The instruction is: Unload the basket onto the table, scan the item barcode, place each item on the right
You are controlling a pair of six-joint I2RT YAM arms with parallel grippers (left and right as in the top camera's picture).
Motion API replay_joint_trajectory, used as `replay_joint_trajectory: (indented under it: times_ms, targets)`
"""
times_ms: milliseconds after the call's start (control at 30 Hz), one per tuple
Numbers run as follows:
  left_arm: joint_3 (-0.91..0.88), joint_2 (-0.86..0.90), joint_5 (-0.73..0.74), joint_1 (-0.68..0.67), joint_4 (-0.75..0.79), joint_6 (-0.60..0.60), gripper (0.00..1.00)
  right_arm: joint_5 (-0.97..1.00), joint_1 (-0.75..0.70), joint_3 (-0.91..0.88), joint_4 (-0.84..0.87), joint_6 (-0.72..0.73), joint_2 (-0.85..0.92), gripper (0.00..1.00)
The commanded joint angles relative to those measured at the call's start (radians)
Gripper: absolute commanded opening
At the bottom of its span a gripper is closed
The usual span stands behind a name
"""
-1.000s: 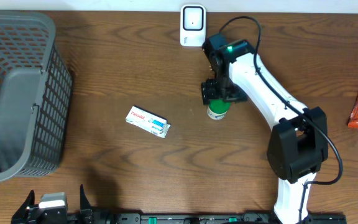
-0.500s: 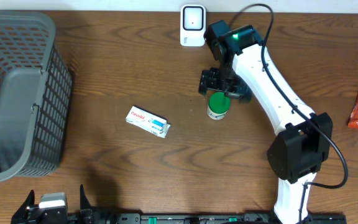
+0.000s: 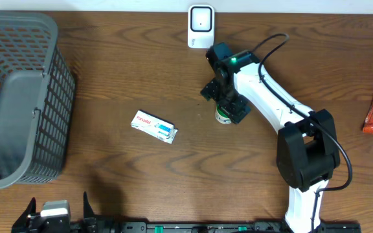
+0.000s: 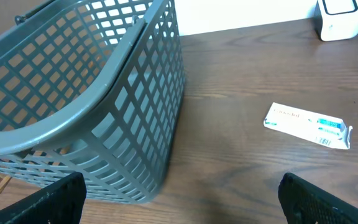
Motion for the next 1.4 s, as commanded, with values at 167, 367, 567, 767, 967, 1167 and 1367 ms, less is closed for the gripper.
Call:
replay_joint_trajectory:
  times_ms: [167, 367, 567, 767, 967, 1167, 1367]
  targets:
    - [-0.002, -0.007, 0.002, -0.004, 0.000, 0.013, 0.99, 0.011, -0.010, -0.122, 0.125, 0.089, -0.001, 0.99]
    - [-0.002, -0.007, 0.002, -0.004, 0.000, 0.013, 0.99, 0.011, -0.019, -0.202, 0.214, 0.088, -0.001, 0.93]
    - [-0.002, -0.007, 0.002, -0.004, 0.000, 0.013, 0.99, 0.015, -0.021, -0.209, 0.224, 0.087, -0.001, 0.76]
    - [-0.002, -0.007, 0.002, -0.004, 0.000, 0.013, 0.99, 0.021, -0.021, -0.209, 0.223, -0.005, -0.001, 0.67]
    - [-0.002, -0.007, 0.002, -0.004, 0.000, 0.013, 0.99, -0.145, -0.033, -0.187, 0.182, -0.426, -0.001, 0.58]
    - [-0.002, -0.007, 0.002, -0.004, 0.000, 0.013, 0.99, -0.292, -0.042, -0.167, 0.072, -0.790, -0.001, 0.57]
    - [-0.002, -0.007, 0.002, -0.004, 0.000, 0.013, 0.99, -0.326, -0.042, -0.114, -0.101, -0.984, -0.001, 0.57]
